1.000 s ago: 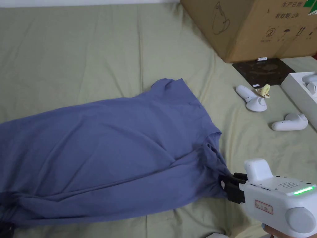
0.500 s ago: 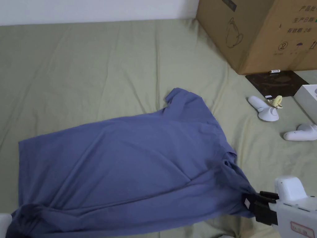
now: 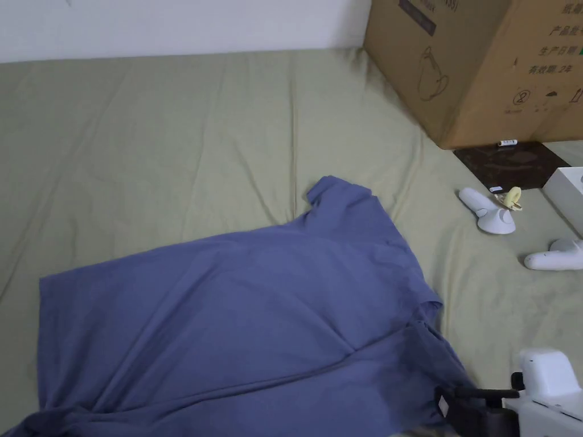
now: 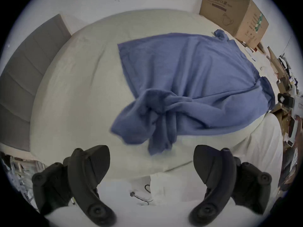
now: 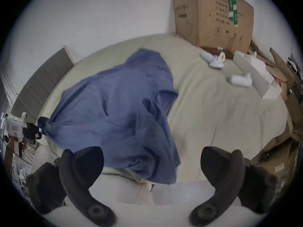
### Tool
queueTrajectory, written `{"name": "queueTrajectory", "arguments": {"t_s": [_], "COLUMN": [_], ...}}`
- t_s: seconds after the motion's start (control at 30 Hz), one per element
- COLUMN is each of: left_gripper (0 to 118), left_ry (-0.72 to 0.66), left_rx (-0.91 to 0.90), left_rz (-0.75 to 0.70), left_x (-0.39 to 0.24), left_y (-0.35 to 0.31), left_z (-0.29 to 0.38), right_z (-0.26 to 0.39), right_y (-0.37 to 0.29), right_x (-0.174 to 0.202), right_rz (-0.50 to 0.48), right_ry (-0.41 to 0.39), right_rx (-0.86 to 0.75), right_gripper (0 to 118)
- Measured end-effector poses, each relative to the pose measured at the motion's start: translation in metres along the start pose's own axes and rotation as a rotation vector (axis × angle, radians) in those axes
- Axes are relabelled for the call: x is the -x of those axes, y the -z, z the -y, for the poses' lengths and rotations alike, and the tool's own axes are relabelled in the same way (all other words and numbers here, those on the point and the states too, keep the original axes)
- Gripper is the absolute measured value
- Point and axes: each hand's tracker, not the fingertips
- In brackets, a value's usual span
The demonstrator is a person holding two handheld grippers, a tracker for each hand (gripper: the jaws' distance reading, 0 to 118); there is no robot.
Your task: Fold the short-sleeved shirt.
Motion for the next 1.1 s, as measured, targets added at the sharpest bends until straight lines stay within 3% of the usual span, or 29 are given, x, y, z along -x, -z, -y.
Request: {"name": "queueTrajectory", "arguments": {"t_s": [0.13, 0.3, 0.37, 0.4, 0.43, 0.47, 0.5, 0.53, 0.57, 0.6, 0.67, 0.7, 0.77, 1.0, 1.1], "left_gripper": [108, 107, 85, 62, 22, 1, 1, 0, 0, 0, 0, 0, 0, 0, 1], "left_ry": [-0.083, -0.145, -0.156, -0.157, -0.156, -0.139, -0.138, -0.146, -0.151, -0.131, -0.137, -0.143, -0.158, -0.173, -0.262], "left_rx": [-0.027, -0.276, -0.383, -0.437, -0.478, -0.509, -0.523, -0.537, -0.556, -0.509, -0.498, -0.498, -0.474, -0.219, -0.152], "left_rz": [-0.023, -0.060, -0.107, -0.126, -0.135, -0.158, -0.185, -0.218, -0.222, -0.194, -0.174, -0.163, -0.140, -0.074, -0.025], "left_x": [0.001, 0.016, 0.016, 0.013, 0.010, 0.009, 0.009, 0.009, 0.010, 0.012, 0.015, 0.019, 0.028, 0.057, 0.070], "left_y": [-0.074, -0.127, -0.141, -0.145, -0.146, -0.144, -0.139, -0.131, -0.126, -0.116, -0.099, -0.085, -0.061, 0.049, 0.085], "left_z": [-0.012, -0.048, -0.066, -0.075, -0.083, -0.093, -0.102, -0.109, -0.118, -0.128, -0.144, -0.151, -0.170, -0.231, -0.242], "right_z": [-0.025, -0.063, -0.077, -0.085, -0.091, -0.094, -0.098, -0.102, -0.105, -0.103, -0.112, -0.113, -0.116, -0.127, -0.131], "right_y": [-0.042, -0.082, -0.086, -0.088, -0.088, -0.084, -0.081, -0.078, -0.068, -0.053, -0.047, -0.041, -0.031, -0.006, 0.002], "right_x": [0.014, 0.041, 0.051, 0.057, 0.062, 0.068, 0.074, 0.078, 0.080, 0.080, 0.074, 0.077, 0.082, 0.085, 0.084], "right_rz": [0.023, -0.015, -0.029, -0.033, -0.034, -0.032, -0.026, -0.030, -0.031, 0.029, -0.099, -0.064, -0.047, -0.051, -0.043], "right_ry": [-0.031, -0.030, -0.018, -0.014, -0.018, -0.036, -0.050, -0.068, -0.070, -0.045, -0.018, -0.014, -0.055, -0.080, -0.093], "right_rx": [-0.137, -0.381, -0.443, -0.471, -0.498, -0.526, -0.541, -0.543, -0.544, -0.548, -0.507, -0.523, -0.516, -0.492, -0.477], "right_gripper": [117, 117, 116, 115, 107, 85, 35, 0, 0, 0, 0, 0, 0, 0, 0]}}
